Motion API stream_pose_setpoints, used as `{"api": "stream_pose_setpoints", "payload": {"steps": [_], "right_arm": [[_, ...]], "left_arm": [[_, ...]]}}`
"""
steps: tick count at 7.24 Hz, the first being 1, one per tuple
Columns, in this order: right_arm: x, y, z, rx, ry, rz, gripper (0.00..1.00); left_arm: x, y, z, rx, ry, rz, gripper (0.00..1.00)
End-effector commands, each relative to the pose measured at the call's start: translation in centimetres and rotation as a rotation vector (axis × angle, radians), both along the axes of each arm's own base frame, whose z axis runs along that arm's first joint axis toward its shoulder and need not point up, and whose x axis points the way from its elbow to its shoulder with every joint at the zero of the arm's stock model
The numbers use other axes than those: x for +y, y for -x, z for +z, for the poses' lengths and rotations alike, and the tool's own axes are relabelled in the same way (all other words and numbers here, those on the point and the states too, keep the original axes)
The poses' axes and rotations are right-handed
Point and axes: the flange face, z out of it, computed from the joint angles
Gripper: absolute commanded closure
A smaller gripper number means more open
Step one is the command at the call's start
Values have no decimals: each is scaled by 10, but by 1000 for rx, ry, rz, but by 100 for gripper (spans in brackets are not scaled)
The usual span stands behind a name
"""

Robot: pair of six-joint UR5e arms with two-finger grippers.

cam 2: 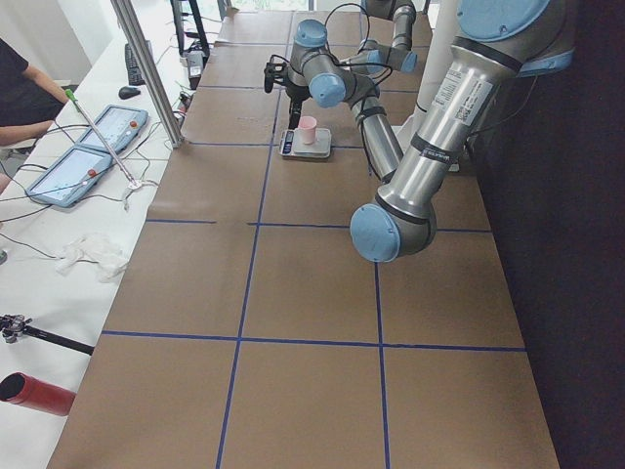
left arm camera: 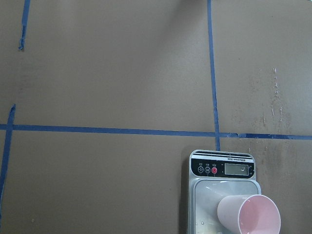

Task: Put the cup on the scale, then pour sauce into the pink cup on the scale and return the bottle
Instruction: 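Turn the bottle upright and carry it back toward its spot with the right gripper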

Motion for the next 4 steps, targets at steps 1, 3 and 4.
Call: {"api": "stream_pose_setpoints", "payload": {"steps": [1,3,4], "right_arm": [[7,-37,44,-204,5,16,100],[8,-70,93,-235,57,41,100],[7,-84,113,-274,88,70,100]], "left_arm": [[1,1,0,-1,1,0,0],[1,1,-1,0,2,-1,0],[1,0,-2,2,2,0,0]]}}
